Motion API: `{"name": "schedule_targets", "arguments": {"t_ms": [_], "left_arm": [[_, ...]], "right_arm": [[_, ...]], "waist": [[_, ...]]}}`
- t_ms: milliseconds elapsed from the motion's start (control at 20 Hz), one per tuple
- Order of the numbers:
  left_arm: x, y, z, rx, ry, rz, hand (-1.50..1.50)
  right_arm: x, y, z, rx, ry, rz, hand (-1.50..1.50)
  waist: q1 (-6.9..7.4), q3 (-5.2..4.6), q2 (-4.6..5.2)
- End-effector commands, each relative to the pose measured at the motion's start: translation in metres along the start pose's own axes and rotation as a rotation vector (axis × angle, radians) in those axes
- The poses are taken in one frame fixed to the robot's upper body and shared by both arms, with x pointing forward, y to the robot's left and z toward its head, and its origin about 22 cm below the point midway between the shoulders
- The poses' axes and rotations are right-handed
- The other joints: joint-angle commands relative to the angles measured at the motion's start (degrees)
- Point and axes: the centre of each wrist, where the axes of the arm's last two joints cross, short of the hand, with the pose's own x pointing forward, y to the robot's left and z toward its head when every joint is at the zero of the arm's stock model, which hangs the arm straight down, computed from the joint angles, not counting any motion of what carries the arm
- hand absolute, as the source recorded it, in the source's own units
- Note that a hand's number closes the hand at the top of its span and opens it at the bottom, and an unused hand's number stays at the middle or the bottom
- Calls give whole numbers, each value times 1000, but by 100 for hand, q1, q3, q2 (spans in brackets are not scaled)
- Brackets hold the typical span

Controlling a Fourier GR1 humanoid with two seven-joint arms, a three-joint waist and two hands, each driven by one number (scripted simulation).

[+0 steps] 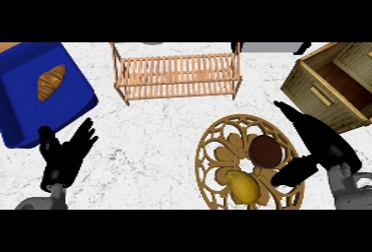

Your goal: Pick the cupcake from the placemat and place it in the tiered shelf

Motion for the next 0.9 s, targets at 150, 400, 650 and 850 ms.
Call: {"name": "schedule_targets", "arguments": {"t_ms": [150,400,650,850], "left_arm": [[5,2,0,-6,12,-3,0],[-13,-15,-8,5,12,21,0],[6,3,-12,-1,15,2,0],[-35,1,8,-8,2,-12,0]], "right_arm": [[3,36,-10,16,30,17,-150],[-19,33,-20,-28,47,57,-150],[-12,59,-36,-48,76,93,-150],[-11,61,-54,-75,60,82,-150]], "waist": [[-2,-11,7],[-13,-11,10],[-5,-11,11],[28,-11,15]]}}
